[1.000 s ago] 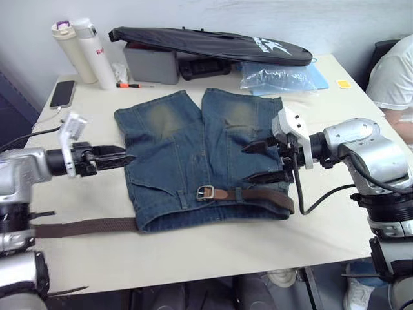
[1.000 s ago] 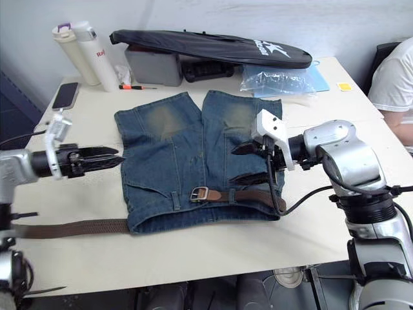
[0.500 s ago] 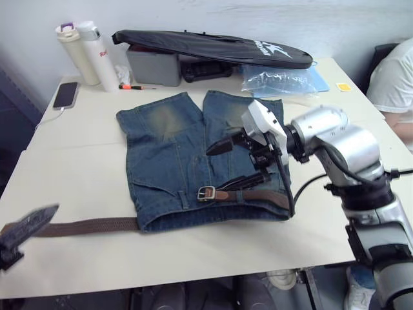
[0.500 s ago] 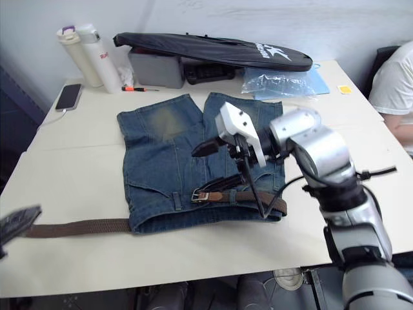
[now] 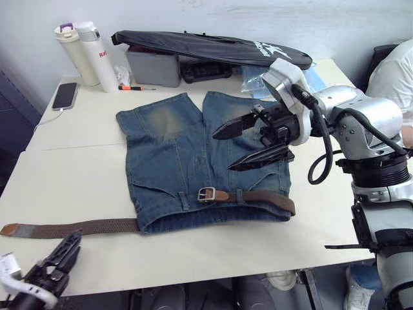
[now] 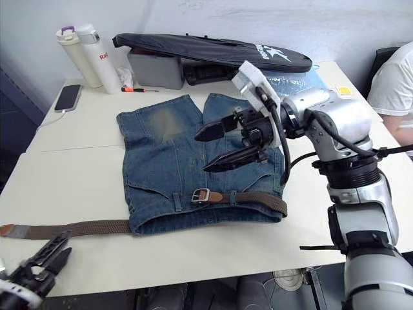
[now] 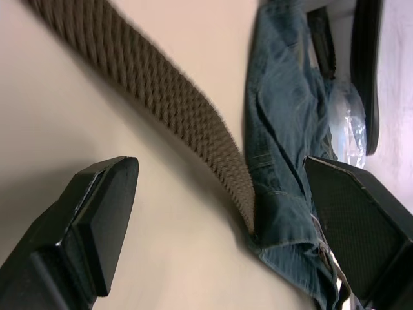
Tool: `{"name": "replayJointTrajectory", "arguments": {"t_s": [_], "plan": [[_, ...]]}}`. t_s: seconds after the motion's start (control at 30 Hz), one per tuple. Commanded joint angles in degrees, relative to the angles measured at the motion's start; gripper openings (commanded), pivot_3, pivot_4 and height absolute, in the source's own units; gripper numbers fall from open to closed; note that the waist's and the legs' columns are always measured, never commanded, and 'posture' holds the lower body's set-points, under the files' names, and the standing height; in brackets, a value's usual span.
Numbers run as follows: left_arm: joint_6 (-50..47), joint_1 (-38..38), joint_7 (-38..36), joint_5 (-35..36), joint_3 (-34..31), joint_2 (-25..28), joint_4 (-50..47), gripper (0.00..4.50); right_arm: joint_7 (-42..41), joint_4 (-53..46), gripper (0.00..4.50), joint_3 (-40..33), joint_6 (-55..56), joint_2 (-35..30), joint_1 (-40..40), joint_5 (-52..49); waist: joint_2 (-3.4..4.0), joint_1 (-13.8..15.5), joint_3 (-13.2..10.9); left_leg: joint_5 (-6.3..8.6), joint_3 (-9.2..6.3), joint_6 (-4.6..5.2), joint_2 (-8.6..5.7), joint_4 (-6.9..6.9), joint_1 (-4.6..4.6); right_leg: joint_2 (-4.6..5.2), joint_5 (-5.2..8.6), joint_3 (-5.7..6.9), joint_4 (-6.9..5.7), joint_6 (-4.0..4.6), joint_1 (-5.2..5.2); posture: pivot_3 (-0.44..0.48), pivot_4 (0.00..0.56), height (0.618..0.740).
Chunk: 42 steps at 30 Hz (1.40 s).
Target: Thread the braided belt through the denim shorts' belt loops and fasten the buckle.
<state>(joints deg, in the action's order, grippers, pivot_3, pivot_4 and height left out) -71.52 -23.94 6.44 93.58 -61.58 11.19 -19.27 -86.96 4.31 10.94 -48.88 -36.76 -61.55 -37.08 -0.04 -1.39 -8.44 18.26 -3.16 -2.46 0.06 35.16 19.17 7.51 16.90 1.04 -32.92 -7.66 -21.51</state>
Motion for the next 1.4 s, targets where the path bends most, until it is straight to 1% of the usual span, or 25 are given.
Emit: {"name": "replayJointTrajectory", "arguments": {"t_s": [0.03,0.1,0.17,0.27,0.3,0.43,0.57,0.7,0.8,0.83,0.9,0.93,0.97,1.0,1.07,1.1,1.3,1.33,1.4], "plan": [[7.7,-0.9,7.0,5.7,4.7,1.1,-0.4,4.49,-0.2,-1.2,4.50,-1.4,0.6,-0.7,-1.0,-0.1,0.00,0.0,0.0,0.00,0.00,-0.01,0.00,0.00,0.00,-0.01,0.00,0.00,0.00,0.00,0.00,0.000,0.150,0.740],[11.5,0.8,10.4,7.4,6.7,1.5,1.6,4.49,1.1,-1.8,4.50,-1.7,0.3,-0.9,-0.9,0.1,0.24,0.1,0.0,0.01,0.00,-0.02,-0.04,0.00,0.00,-0.02,0.02,-0.03,0.02,0.05,-0.01,0.000,0.150,0.740],[16.5,2.6,14.1,11.4,8.9,2.0,3.5,4.49,2.1,-2.3,4.50,-1.6,0.4,-1.5,-0.8,0.8,0.24,0.2,0.0,0.00,0.08,0.00,-0.19,0.01,0.00,-0.06,0.02,-0.06,0.03,0.04,-0.02,0.000,0.150,0.740],[20.4,2.9,16.4,13.6,11.3,3.3,4.9,4.49,2.4,-3.2,4.50,-1.4,0.3,-2.5,-0.4,1.2,0.23,0.7,0.0,-0.01,0.07,-0.01,-0.18,0.02,0.00,-0.08,0.02,-0.04,0.02,0.04,-0.01,0.000,0.150,0.740],[20.9,2.3,16.1,13.7,11.9,4.1,5.4,4.49,2.4,-3.9,4.50,-1.4,0.2,-2.9,-0.2,1.2,0.24,0.9,0.0,-0.01,0.07,-0.02,-0.18,0.03,0.00,-0.09,0.02,-0.04,0.02,0.04,-0.02,0.000,0.150,0.740],[25.1,1.0,14.5,17.2,11.2,5.9,10.2,4.49,2.8,-6.2,4.50,-3.0,-1.7,-5.0,-0.3,-0.2,0.27,1.1,0.0,-0.02,0.19,-0.08,-0.18,0.02,-0.01,-0.11,0.02,-0.08,0.07,0.06,-0.04,0.000,0.150,0.740],[26.7,2.9,11.1,15.8,12.8,8.6,14.0,4.49,4.5,-6.9,4.50,-3.6,-1.7,-5.6,0.1,0.2,0.32,1.1,0.1,0.00,0.23,-0.10,-0.17,0.02,-0.01,-0.15,0.10,-0.08,0.12,0.19,-0.05,0.000,0.150,0.740],[28.2,5.3,9.7,15.5,14.4,9.5,15.8,4.49,5.6,-7.0,4.50,-3.9,-1.3,-5.6,0.1,0.6,0.34,1.2,0.1,-0.01,0.23,-0.08,-0.17,0.03,-0.02,-0.16,0.16,-0.10,0.13,0.31,-0.03,0.000,0.150,0.740],[30.4,8.5,8.8,13.4,15.7,9.2,17.4,3.70,6.5,-7.3,4.50,-4.1,-1.4,-6.2,0.0,0.9,0.32,1.4,0.1,-0.03,0.21,-0.07,-0.18,0.03,-0.02,-0.17,0.14,-0.08,0.11,0.30,-0.03,0.000,0.150,0.740],[31.0,9.2,8.6,13.1,15.9,9.0,17.7,3.28,6.6,-7.3,4.50,-4.1,-1.4,-6.5,0.1,1.1,0.30,1.4,0.0,-0.03,0.18,-0.07,-0.18,0.03,0.00,-0.18,0.13,-0.06,0.11,0.28,-0.03,0.000,0.150,0.740],[31.1,9.6,7.0,11.9,16.1,9.3,18.1,2.21,6.6,-7.4,4.50,-4.2,-1.3,-7.0,0.3,1.1,0.21,1.3,0.0,-0.11,0.18,-0.21,-0.18,0.03,0.02,-0.19,-0.01,-0.06,0.12,0.02,-0.03,0.000,0.150,0.740],[31.3,10.0,6.4,11.8,16.1,9.3,18.2,1.88,6.6,-7.5,4.50,-4.3,-1.5,-7.2,0.2,1.0,0.16,1.3,0.0,-0.11,0.18,-0.22,-0.18,0.03,0.02,-0.19,-0.04,-0.07,0.14,-0.02,-0.03,0.000,0.150,0.740],[31.5,10.2,6.0,11.8,16.1,9.2,18.4,1.30,6.5,-7.5,4.50,-4.3,-1.6,-7.3,0.2,0.9,0.15,1.3,0.0,-0.09,0.19,-0.22,-0.18,0.02,0.03,-0.19,-0.07,-0.07,0.19,-0.09,-0.03,0.000,0.150,0.740],[31.9,10.7,5.3,11.4,16.1,9.2,18.4,0.97,6.5,-7.4,4.50,-4.5,-1.9,-7.5,0.0,0.6,0.16,1.3,0.0,-0.07,0.21,-0.22,-0.18,0.02,0.04,-0.19,-0.08,-0.08,0.23,-0.11,-0.03,0.000,0.150,0.740],[32.3,11.5,3.7,10.9,16.1,9.3,18.1,0.08,6.4,-7.5,4.50,-5.2,-2.8,-7.8,-0.2,-0.5,0.28,1.3,0.0,-0.04,0.23,-0.21,-0.18,-0.02,0.04,-0.18,-0.16,-0.08,0.30,-0.25,-0.03,0.000,0.150,0.740],[32.5,11.9,3.1,10.8,16.1,9.3,17.9,0.01,6.3,-7.6,4.50,-5.7,-3.3,-7.8,-0.4,-1.2,0.29,1.3,0.0,-0.04,0.23,-0.21,-0.18,-0.04,0.04,-0.19,-0.18,-0.08,0.31,-0.30,-0.03,0.000,0.150,0.740],[33.8,13.2,-0.6,9.8,16.1,9.5,14.5,0.01,7.0,-7.9,4.50,-7.6,-5.9,-7.6,-1.1,-4.1,0.17,1.3,0.0,0.00,0.22,-0.20,-0.14,-0.04,0.07,-0.21,-0.19,-0.05,0.40,-0.31,-0.01,0.000,0.150,0.740],[33.7,13.1,-1.9,8.7,16.4,9.9,13.3,0.01,7.1,-7.8,4.50,-7.6,-5.9,-7.7,-1.1,-4.0,0.17,1.3,0.0,0.02,0.23,-0.19,-0.14,-0.04,0.07,-0.21,-0.19,-0.05,0.43,-0.31,-0.01,0.000,0.150,0.740],[33.2,12.1,-5.3,4.3,17.8,11.4,10.3,0.01,7.1,-7.8,4.50,-7.4,-5.7,-7.9,-0.8,-3.9,0.17,1.3,0.0,0.04,0.26,-0.19,-0.14,-0.04,0.07,-0.22,-0.19,-0.06,0.45,-0.31,-0.01,0.000,0.150,0.740]]}}
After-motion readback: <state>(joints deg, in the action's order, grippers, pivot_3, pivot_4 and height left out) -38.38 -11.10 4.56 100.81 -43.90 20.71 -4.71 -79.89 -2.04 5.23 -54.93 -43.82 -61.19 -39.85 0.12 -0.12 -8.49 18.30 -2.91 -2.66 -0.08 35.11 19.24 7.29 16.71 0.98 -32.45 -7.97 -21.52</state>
